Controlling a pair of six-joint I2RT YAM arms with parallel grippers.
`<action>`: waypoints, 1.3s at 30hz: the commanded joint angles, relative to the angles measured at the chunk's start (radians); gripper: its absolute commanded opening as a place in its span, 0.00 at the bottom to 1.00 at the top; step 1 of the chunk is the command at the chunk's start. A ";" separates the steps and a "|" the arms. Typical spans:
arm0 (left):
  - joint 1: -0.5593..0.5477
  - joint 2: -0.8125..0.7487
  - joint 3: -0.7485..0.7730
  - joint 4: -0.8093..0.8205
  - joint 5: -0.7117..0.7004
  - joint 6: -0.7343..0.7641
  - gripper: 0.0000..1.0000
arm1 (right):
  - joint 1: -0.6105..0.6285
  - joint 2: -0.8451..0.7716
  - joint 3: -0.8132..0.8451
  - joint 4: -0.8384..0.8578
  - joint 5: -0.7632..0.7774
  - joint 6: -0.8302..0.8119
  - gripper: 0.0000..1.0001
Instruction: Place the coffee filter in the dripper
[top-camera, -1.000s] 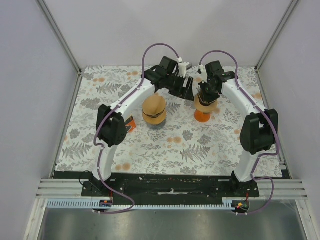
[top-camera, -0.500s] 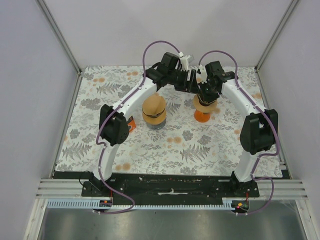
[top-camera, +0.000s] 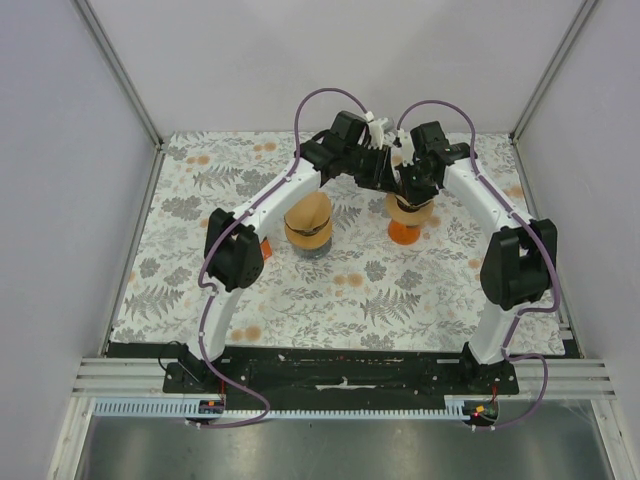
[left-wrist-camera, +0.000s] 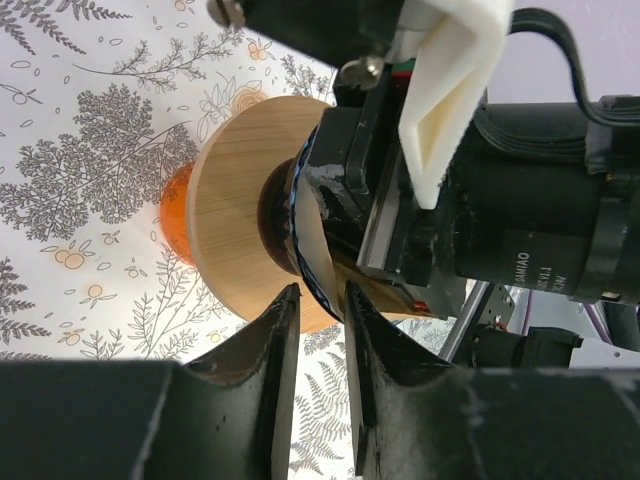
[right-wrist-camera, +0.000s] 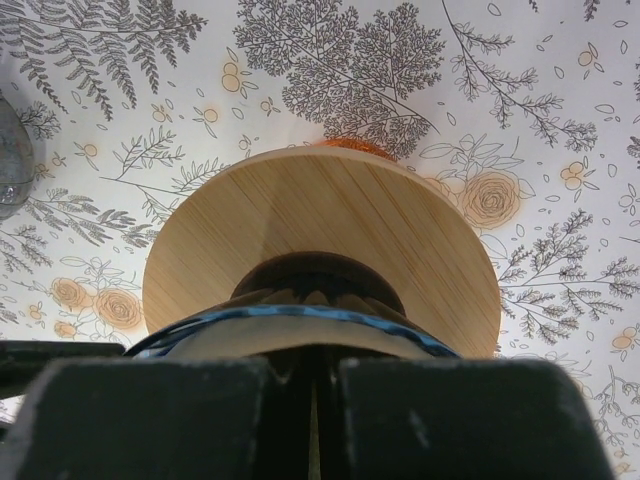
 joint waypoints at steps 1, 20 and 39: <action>-0.003 -0.007 0.029 -0.006 -0.011 0.020 0.29 | 0.005 -0.074 0.033 0.032 -0.022 -0.010 0.01; -0.013 -0.027 0.040 -0.020 -0.014 0.050 0.26 | -0.085 -0.292 0.022 0.068 -0.304 -0.121 0.48; -0.016 -0.026 0.060 -0.024 -0.002 0.055 0.26 | -0.021 -0.415 -0.311 0.191 -0.404 -1.035 0.58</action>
